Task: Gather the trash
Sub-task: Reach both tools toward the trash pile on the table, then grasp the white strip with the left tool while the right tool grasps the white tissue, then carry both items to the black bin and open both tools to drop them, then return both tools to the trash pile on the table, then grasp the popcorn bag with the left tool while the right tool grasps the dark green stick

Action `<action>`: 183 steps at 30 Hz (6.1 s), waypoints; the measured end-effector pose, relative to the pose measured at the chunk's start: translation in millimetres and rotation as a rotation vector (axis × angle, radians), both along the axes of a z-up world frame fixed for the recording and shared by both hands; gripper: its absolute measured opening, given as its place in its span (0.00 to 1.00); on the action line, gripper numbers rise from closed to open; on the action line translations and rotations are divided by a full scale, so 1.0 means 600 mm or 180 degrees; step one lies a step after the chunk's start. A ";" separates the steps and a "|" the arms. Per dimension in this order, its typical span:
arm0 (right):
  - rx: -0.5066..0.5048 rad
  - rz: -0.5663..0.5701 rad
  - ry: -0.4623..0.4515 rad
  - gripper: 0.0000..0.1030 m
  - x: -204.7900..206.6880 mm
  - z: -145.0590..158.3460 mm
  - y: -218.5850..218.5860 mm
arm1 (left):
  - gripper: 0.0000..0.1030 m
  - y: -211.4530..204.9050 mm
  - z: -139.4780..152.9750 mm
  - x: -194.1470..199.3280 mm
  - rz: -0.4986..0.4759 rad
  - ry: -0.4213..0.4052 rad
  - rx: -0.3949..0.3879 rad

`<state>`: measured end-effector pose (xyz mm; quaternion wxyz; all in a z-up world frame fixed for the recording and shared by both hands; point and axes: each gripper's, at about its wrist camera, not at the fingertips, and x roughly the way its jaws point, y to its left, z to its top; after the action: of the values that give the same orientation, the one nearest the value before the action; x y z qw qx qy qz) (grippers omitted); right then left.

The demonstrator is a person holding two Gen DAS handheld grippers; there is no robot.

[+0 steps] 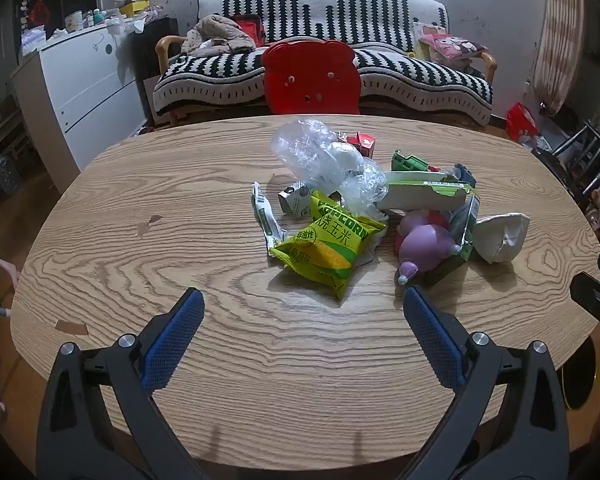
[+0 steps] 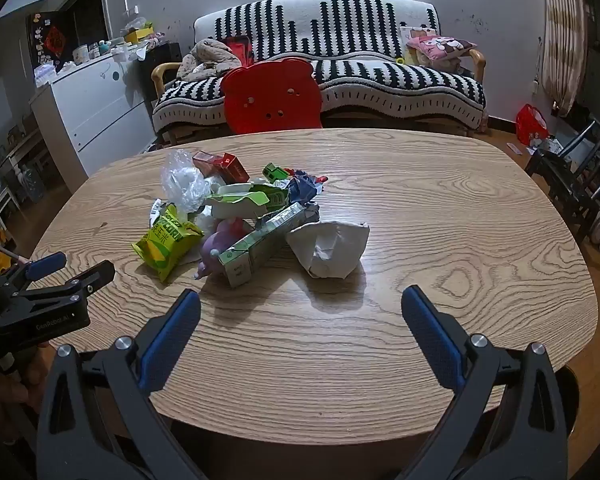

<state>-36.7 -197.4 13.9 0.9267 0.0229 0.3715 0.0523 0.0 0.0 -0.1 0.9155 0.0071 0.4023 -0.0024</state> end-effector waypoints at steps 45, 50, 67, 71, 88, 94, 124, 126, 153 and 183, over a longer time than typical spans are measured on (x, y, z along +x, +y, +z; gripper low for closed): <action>-0.0096 -0.0094 0.0509 0.92 0.172 -0.112 -0.014 | 0.84 0.105 -0.130 0.251 0.0382 0.0514 -0.0232; -0.0107 -0.0104 0.0639 0.84 0.204 -0.140 -0.008 | 0.64 0.097 -0.129 0.253 0.0195 0.0393 -0.0267; 0.0139 -0.0256 0.0267 0.49 0.154 -0.063 -0.071 | 0.05 0.132 -0.057 0.195 0.0292 0.0078 -0.0080; 0.0138 -0.0358 0.0157 0.49 0.116 -0.039 -0.123 | 0.05 0.077 -0.012 0.175 0.0050 -0.0071 -0.0118; 0.0371 -0.2299 0.0164 0.49 -0.244 -0.075 -0.638 | 0.05 -0.618 -0.017 -0.080 -0.2794 -0.0151 -0.0604; 0.0900 -0.2718 0.0613 0.49 -0.346 -0.169 -0.773 | 0.05 -0.811 -0.112 -0.206 -0.3571 0.0266 -0.0609; 0.1064 -0.3048 0.0457 0.77 -0.374 -0.157 -0.803 | 0.90 -0.921 -0.194 -0.214 -0.3614 0.0713 -0.0792; 0.0954 -0.2996 0.0315 0.78 -0.368 -0.127 -0.780 | 0.90 -0.883 -0.159 -0.213 -0.3571 0.0611 -0.0766; 0.0922 -0.0054 0.0399 0.82 0.091 -0.005 -0.060 | 0.93 0.013 -0.001 0.020 -0.0948 -0.0295 -0.0119; 0.1253 -0.0256 0.1010 0.16 0.198 -0.113 -0.029 | 0.54 -0.023 -0.097 0.131 -0.1145 -0.0032 0.0301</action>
<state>82.0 -214.7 -53.8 0.8358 0.2256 0.4937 0.0824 78.4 -13.8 -58.5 0.9010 0.1219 0.3896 -0.1470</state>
